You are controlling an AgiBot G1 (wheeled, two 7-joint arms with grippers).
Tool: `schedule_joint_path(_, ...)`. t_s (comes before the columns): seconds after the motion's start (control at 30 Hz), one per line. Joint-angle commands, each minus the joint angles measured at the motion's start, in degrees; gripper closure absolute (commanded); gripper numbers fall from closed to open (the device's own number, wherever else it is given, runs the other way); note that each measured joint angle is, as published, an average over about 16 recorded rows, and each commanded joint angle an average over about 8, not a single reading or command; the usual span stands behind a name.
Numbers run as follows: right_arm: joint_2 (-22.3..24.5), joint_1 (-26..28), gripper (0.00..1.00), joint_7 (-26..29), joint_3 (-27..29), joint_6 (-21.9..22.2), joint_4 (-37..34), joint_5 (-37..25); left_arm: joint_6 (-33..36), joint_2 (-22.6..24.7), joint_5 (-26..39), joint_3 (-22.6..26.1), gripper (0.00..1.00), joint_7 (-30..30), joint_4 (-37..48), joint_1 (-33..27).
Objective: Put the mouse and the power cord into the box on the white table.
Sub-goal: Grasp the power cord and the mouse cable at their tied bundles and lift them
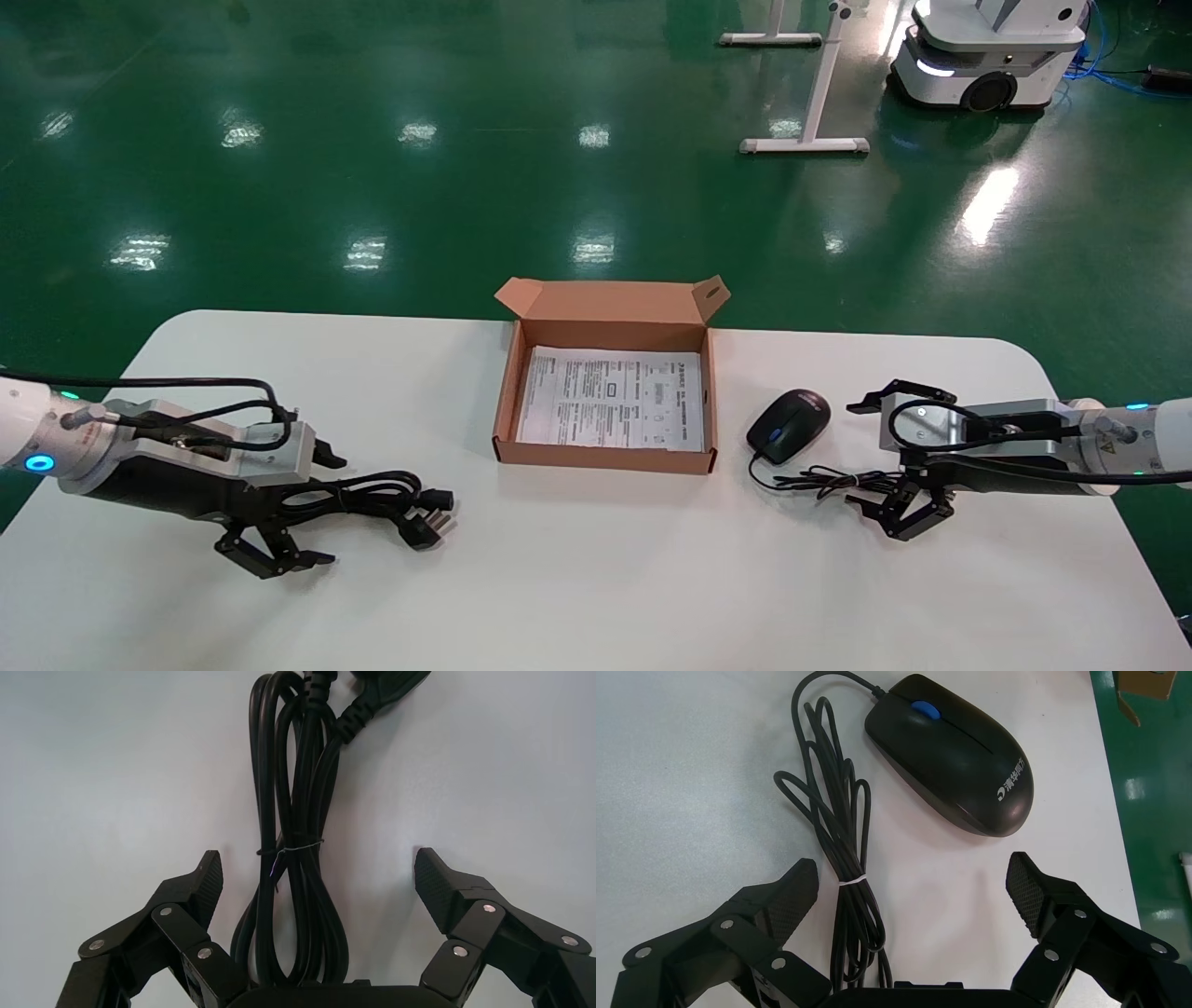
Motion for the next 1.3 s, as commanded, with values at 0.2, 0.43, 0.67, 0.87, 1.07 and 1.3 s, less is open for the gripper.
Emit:
schedule_joint_path(0.2,0.05,-0.05,1.0,-0.01,0.01,0.0,0.12,0.02,-0.02,-0.04,-0.07,-0.03,1.0,-0.01,-0.13,0.06)
schedule_joint_path(0.43,0.18,-0.2,1.0,0.03,0.03,-0.13,0.46,0.09,0.08,-0.18,-0.18,-0.1,1.0,-0.12,-0.62,0.08)
schedule_joint_path(0.67,0.25,-0.29,1.0,0.04,0.05,-0.17,0.65,0.11,0.21,-0.26,-0.28,-0.15,1.0,-0.18,-0.9,0.08)
schedule_joint_path(0.87,0.28,-0.31,1.0,0.07,0.08,-0.19,0.75,0.16,0.29,-0.29,-0.33,-0.18,1.0,-0.21,-1.05,0.08)
schedule_joint_path(1.07,0.3,-0.33,1.0,0.09,0.1,-0.22,0.82,0.24,0.29,-0.31,-0.38,-0.2,1.0,-0.23,-1.14,0.08)
schedule_joint_path(1.3,0.37,-0.24,1.0,0.08,0.17,-0.3,0.9,0.36,0.83,-0.71,-0.92,-0.57,1.0,-0.57,-1.01,-0.3)
